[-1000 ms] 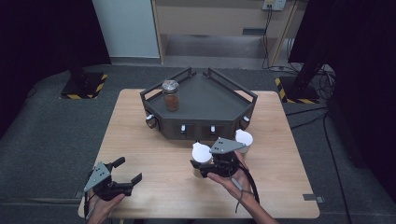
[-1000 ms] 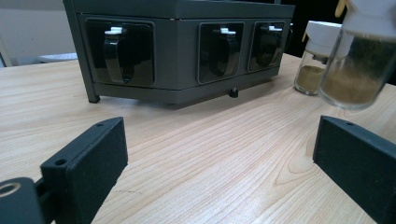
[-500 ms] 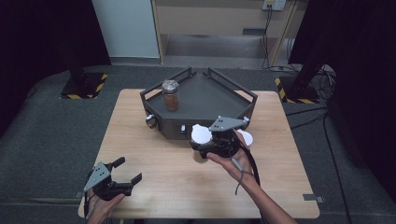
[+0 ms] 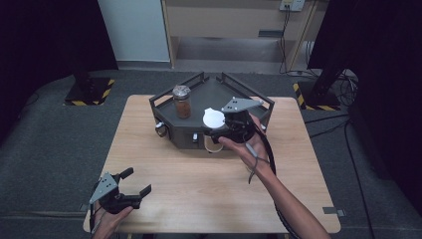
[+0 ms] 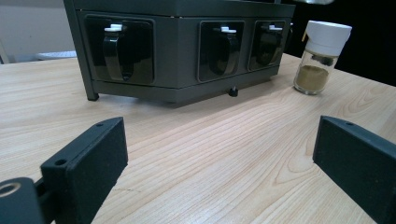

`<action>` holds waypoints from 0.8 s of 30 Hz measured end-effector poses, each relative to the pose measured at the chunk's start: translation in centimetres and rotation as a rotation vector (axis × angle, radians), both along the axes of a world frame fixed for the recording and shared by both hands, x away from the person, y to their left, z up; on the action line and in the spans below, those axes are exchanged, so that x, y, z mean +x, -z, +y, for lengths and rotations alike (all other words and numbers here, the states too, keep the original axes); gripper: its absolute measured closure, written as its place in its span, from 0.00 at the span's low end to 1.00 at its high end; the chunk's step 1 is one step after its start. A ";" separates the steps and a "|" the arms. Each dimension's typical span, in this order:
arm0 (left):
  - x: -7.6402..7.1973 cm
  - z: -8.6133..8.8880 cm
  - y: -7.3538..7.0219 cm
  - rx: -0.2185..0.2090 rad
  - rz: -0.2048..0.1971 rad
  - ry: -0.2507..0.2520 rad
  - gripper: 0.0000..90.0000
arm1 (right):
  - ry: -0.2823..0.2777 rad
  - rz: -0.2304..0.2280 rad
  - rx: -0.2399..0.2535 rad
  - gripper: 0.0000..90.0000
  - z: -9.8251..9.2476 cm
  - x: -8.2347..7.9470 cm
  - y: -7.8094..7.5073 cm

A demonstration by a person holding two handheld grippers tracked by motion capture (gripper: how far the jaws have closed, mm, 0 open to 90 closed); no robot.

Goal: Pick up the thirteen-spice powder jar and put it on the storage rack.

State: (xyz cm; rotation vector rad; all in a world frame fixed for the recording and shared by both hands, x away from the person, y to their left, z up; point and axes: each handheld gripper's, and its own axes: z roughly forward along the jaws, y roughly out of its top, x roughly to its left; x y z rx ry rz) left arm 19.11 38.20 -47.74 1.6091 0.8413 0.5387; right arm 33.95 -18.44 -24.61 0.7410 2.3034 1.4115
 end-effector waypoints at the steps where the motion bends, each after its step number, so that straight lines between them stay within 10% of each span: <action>1: 0.0 0.0 0.0 0.000 0.001 0.000 0.02 | 0.002 -0.001 0.001 0.34 0.1 0.2 -0.2; 24: 0.1 0.1 0.1 -0.008 0.002 0.005 0.02 | 0.114 0.007 -0.025 0.34 3.4 6.1 -2.3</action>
